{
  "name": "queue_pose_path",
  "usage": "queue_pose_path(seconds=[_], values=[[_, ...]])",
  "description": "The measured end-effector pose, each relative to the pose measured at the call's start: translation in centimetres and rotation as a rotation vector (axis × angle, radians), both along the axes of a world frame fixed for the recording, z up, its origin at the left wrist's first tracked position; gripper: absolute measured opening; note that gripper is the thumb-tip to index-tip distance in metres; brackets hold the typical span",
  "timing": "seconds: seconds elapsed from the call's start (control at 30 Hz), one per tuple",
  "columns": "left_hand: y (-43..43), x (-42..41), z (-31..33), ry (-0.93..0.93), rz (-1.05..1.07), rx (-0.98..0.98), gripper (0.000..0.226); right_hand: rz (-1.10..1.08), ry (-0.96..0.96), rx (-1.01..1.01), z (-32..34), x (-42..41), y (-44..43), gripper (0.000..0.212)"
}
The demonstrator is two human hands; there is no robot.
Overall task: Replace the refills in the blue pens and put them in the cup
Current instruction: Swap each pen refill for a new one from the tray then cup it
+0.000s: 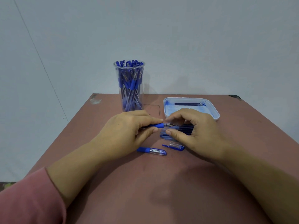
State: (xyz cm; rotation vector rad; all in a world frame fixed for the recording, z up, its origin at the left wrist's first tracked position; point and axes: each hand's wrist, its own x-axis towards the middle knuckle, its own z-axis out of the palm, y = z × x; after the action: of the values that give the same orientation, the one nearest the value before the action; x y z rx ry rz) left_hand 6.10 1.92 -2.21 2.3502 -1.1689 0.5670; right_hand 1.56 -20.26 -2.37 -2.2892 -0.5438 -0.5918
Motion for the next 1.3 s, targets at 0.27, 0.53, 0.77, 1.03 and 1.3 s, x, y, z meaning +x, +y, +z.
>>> queue_pose_path(seconds=[0.27,0.53,0.77,1.03,1.3], values=[[0.0,-0.05,0.02,0.024,-0.007,-0.02,0.038,-0.015,-0.067,-0.063,-0.18,0.11,0.03,0.017],[-0.09,0.03,-0.19,0.041,-0.028,-0.013,0.034,-0.047,-0.108,-0.223,-0.26,0.25,0.27,0.017],[-0.15,-0.05,-0.09,0.042,-0.023,-0.014,0.034,-0.081,-0.029,-0.216,0.1,-0.08,0.34,0.034],[-0.04,0.03,-0.07,0.045,-0.015,-0.013,0.035,-0.053,0.067,-0.078,0.31,-0.5,0.33,0.025],[0.02,0.2,-0.2,0.058,-0.006,-0.021,0.036,-0.024,0.166,0.025,0.09,-0.45,0.39,0.027]])
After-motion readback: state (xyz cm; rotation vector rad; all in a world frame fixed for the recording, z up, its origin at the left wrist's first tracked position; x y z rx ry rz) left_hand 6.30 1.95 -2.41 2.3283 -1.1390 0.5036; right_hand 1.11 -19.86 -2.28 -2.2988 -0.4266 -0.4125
